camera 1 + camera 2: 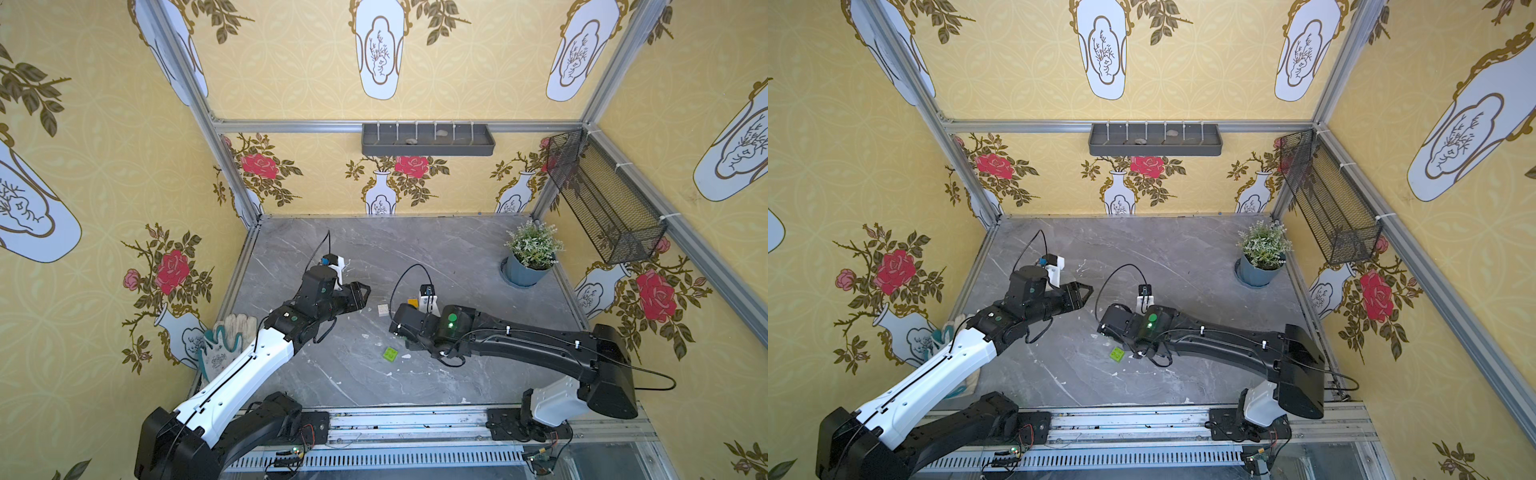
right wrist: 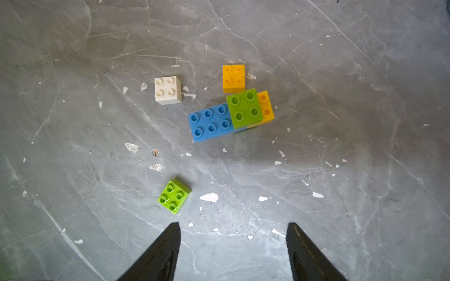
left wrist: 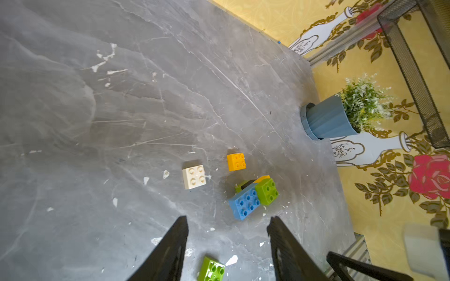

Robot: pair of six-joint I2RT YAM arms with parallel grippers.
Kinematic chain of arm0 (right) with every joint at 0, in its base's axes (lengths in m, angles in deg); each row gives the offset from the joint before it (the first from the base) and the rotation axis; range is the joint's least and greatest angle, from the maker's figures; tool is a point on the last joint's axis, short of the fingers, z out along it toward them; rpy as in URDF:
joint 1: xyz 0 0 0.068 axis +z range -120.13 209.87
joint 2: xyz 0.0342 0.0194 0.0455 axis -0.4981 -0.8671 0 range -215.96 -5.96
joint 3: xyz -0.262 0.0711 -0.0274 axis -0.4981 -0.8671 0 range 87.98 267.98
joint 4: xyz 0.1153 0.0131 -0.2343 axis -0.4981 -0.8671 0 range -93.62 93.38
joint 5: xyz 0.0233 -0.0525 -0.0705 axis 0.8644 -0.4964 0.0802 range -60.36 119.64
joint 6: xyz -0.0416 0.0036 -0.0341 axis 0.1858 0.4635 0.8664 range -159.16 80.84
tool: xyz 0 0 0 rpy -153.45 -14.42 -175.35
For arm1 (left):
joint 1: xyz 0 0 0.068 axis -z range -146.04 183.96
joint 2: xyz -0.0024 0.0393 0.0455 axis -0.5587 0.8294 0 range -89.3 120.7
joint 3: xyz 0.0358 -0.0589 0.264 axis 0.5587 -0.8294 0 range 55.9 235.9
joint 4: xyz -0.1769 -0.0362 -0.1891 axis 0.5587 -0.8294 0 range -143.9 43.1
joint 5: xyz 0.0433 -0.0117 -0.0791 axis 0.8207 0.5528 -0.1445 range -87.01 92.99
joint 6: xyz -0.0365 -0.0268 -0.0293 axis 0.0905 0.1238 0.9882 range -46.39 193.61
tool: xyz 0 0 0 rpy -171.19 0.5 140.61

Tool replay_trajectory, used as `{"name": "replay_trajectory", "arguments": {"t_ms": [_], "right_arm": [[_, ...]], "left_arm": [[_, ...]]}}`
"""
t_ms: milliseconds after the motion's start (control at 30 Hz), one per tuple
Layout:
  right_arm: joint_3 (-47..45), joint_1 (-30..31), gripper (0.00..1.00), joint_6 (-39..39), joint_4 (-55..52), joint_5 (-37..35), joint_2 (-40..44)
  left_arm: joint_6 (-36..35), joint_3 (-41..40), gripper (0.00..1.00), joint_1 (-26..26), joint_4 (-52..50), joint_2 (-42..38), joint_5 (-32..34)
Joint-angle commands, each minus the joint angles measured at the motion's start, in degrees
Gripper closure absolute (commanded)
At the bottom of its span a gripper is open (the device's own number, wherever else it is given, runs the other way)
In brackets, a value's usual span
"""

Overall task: Assemble the number 4 with lego
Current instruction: Pick up the lego brick from the center of the board.

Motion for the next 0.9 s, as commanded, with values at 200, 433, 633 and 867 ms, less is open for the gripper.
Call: {"name": "replay_trajectory", "arguments": {"t_ms": [200,433,633,867], "right_arm": [[8.5,5.5,0.29,-9.7,-7.7,-1.0,-9.7],[6.8,5.8,0.30,-11.1,-1.4,4.7,-12.8],[8.5,4.8,0.31,-9.0,1.4,7.5,-17.6],[7.8,2.5,0.34,-6.2,4.0,11.8,-19.9]], "left_arm": [[-1.6,-2.6,0.43,-2.6,-1.8,-2.9,-5.3],[-2.5,-4.5,0.43,-2.6,-2.7,-6.0,-6.1],[-2.1,-6.2,0.44,-2.6,-3.7,-8.0,-5.8],[-0.3,-10.0,0.44,-2.6,-3.3,-11.0,-4.9]]}}
